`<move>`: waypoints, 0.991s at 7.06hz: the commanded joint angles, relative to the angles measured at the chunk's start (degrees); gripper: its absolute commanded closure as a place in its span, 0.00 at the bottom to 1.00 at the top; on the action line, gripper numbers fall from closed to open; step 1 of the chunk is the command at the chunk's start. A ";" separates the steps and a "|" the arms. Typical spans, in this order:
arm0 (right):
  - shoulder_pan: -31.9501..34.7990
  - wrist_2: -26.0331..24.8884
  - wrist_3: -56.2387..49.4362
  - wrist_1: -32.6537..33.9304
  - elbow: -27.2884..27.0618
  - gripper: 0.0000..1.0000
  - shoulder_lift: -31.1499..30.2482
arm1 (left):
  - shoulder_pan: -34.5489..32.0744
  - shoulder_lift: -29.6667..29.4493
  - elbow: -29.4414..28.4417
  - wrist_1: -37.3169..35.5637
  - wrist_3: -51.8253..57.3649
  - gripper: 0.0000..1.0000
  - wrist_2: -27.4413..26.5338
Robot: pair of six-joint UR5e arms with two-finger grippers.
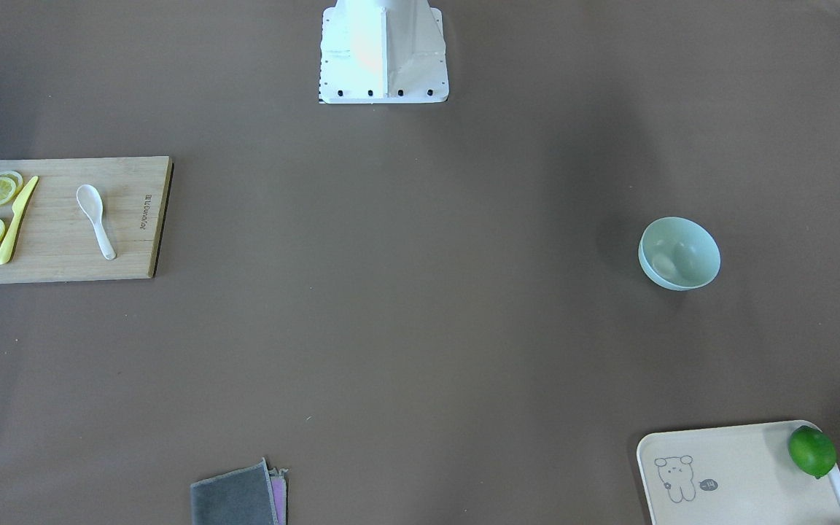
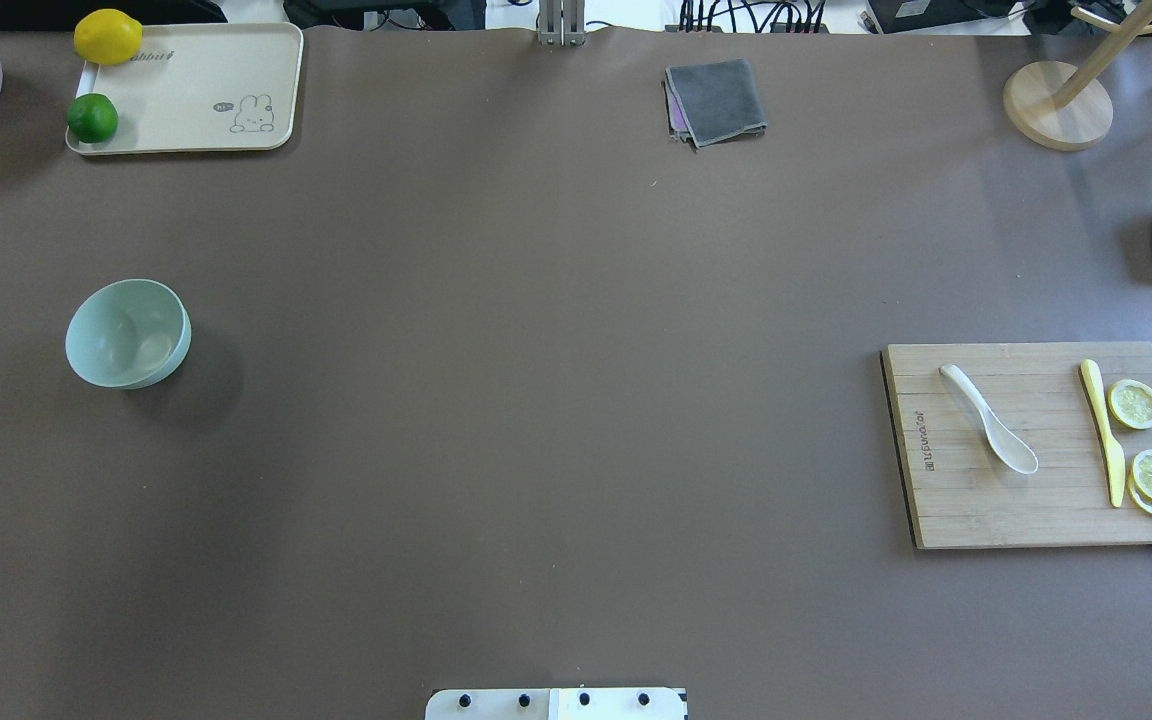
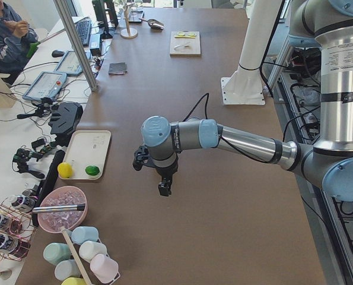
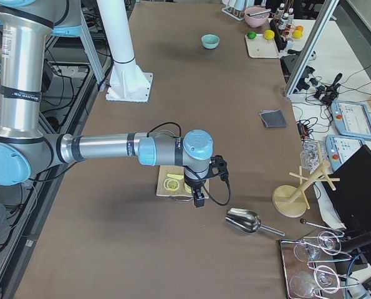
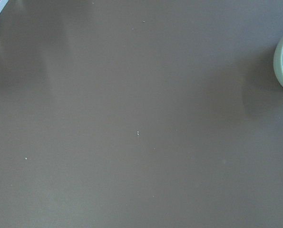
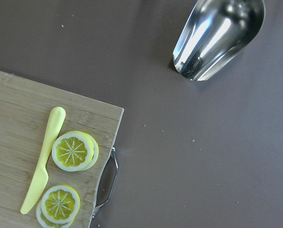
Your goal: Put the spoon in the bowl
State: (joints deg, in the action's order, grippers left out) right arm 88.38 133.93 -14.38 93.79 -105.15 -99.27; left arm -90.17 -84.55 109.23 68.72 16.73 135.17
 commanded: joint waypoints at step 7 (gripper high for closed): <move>-1.01 11.33 0.67 -0.10 -2.33 0.00 0.92 | 0.78 -0.97 1.43 12.41 -11.85 0.02 7.65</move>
State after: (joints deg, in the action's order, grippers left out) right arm 87.83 143.41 -13.93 93.69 -106.42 -98.39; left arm -89.98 -85.56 110.94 74.78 10.86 141.75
